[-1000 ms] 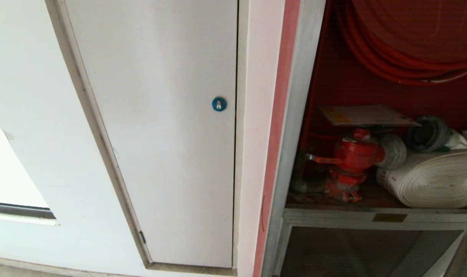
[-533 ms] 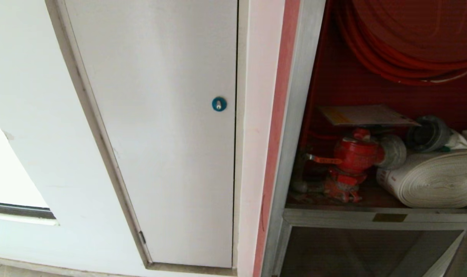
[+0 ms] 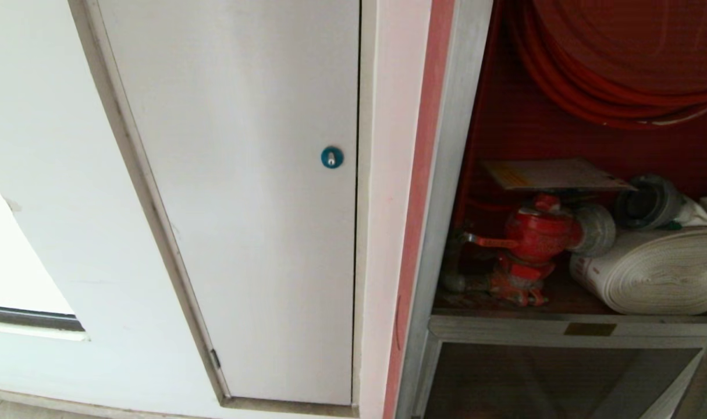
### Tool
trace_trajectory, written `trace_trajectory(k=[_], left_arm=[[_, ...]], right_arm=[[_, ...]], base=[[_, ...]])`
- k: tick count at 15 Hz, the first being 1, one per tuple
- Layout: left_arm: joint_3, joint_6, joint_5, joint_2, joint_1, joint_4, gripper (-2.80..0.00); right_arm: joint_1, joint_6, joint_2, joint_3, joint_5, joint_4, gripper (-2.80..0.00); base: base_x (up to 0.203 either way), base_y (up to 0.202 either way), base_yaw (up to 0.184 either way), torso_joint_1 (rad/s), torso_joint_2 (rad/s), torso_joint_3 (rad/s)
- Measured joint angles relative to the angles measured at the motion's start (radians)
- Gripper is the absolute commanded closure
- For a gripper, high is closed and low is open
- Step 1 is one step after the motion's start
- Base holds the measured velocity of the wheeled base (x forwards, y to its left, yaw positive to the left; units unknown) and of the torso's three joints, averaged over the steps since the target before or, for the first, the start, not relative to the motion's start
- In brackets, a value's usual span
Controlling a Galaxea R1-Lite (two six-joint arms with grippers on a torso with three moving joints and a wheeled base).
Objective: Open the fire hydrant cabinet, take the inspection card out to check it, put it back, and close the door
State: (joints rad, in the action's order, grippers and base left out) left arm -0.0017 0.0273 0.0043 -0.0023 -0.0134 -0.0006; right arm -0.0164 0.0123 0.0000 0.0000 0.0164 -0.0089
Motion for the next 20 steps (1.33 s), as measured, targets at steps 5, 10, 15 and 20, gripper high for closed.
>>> trace_trajectory(k=[5, 10, 15, 20], left_arm=[[0.000, -0.003, -0.001, 0.000, 0.000, 0.000, 0.00], [0.000, -0.009, 0.001, 0.000, 0.000, -0.001, 0.00], [0.000, -0.009, 0.001, 0.000, 0.000, -0.002, 0.00], [0.000, -0.009, 0.001, 0.000, 0.000, -0.001, 0.00]], right_arm=[[0.000, 0.000, 0.000, 0.000, 0.000, 0.000, 0.00], [0.000, 0.000, 0.000, 0.000, 0.000, 0.000, 0.00], [0.000, 0.000, 0.000, 0.000, 0.000, 0.000, 0.00], [0.000, 0.000, 0.000, 0.000, 0.000, -0.001, 0.00]], base=[[0.000, 0.000, 0.000, 0.000, 0.00, 0.000], [0.000, 0.000, 0.000, 0.000, 0.00, 0.000], [-0.101, 0.000, 0.001, 0.003, 0.00, 0.002], [-0.193, 0.000, -0.001, 0.000, 0.00, 0.002]])
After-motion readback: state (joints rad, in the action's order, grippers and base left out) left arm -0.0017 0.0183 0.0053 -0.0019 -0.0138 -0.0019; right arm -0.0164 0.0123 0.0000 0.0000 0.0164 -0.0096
